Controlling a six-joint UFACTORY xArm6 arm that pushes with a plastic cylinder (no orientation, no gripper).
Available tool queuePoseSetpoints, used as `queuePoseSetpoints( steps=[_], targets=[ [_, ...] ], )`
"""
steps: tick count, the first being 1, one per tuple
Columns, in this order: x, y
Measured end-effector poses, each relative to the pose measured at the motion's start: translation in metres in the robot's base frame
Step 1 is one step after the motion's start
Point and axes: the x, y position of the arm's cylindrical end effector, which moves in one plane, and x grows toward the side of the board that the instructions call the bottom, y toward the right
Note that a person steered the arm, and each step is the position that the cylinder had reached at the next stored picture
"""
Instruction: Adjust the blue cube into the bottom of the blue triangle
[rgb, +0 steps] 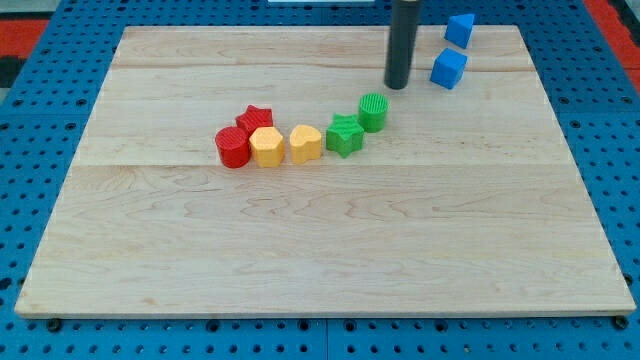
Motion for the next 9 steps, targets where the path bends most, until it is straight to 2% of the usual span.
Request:
queuePoseSetpoints(
  steps=[1, 2, 3, 6, 8, 9],
  targets=[
    [-0.006, 0.046],
    [-0.022, 0.061],
    [-0.029, 0.061],
    [-0.003, 0.096],
    [-0.036, 0.096],
    [-0.037, 0.096]
  ],
)
